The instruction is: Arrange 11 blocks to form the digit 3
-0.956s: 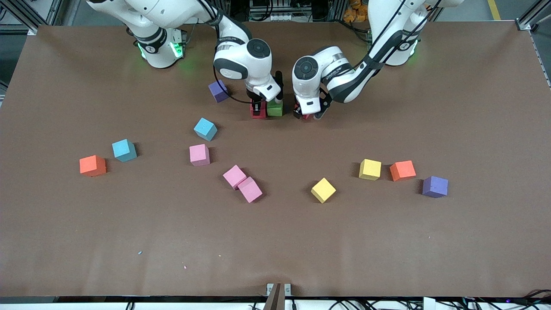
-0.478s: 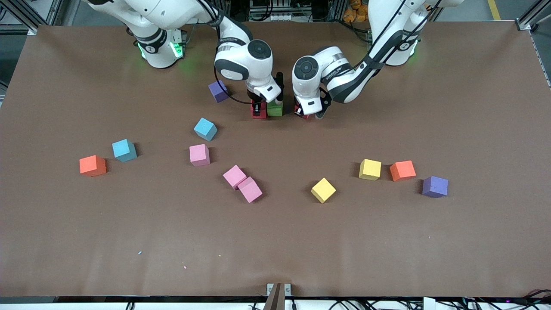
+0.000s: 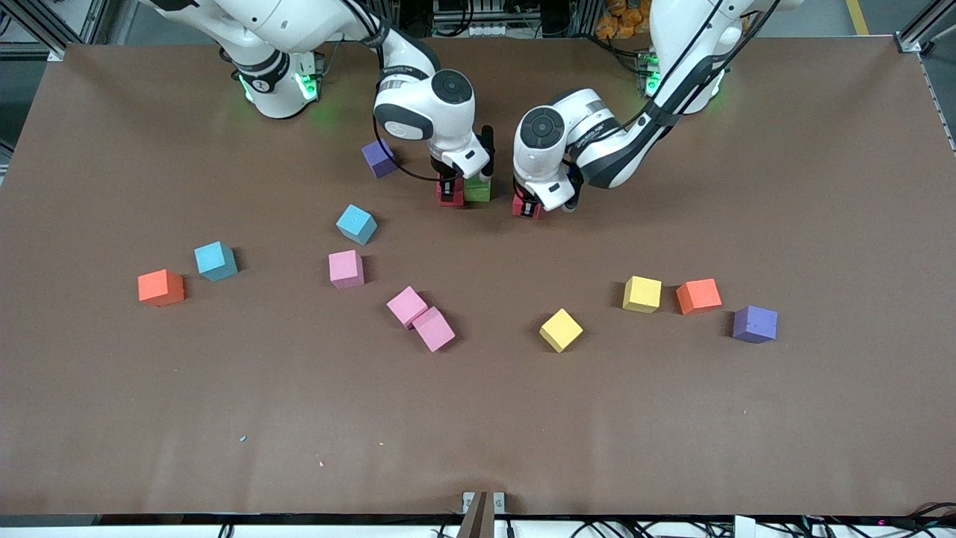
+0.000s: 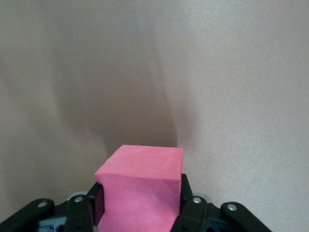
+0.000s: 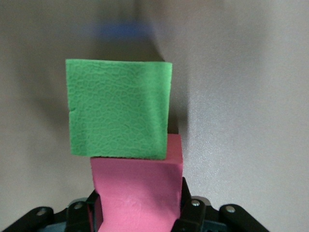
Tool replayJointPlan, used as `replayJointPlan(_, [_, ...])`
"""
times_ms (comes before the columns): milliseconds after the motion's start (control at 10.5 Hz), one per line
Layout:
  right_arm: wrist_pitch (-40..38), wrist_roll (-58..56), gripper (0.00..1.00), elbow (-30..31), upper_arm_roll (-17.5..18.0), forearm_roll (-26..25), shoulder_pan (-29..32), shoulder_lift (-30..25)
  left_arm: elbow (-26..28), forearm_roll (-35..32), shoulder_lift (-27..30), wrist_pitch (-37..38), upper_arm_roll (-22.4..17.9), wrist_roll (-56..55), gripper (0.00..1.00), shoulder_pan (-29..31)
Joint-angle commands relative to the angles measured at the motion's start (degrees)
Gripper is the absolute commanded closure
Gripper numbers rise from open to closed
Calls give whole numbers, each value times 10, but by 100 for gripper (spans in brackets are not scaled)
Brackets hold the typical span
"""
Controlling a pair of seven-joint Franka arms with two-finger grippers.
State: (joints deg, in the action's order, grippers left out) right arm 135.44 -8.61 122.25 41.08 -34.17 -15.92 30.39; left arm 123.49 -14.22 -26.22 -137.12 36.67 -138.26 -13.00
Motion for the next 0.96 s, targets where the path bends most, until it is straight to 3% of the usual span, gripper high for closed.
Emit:
replayJointPlan(0, [-2, 25, 100, -22, 0, -15, -14, 29, 9, 9, 15, 0, 5, -55, 100, 2])
replayJointPlan(861, [-2, 25, 100, -27, -1, -19, -18, 31, 10, 30, 7, -7, 8, -90, 100, 1])
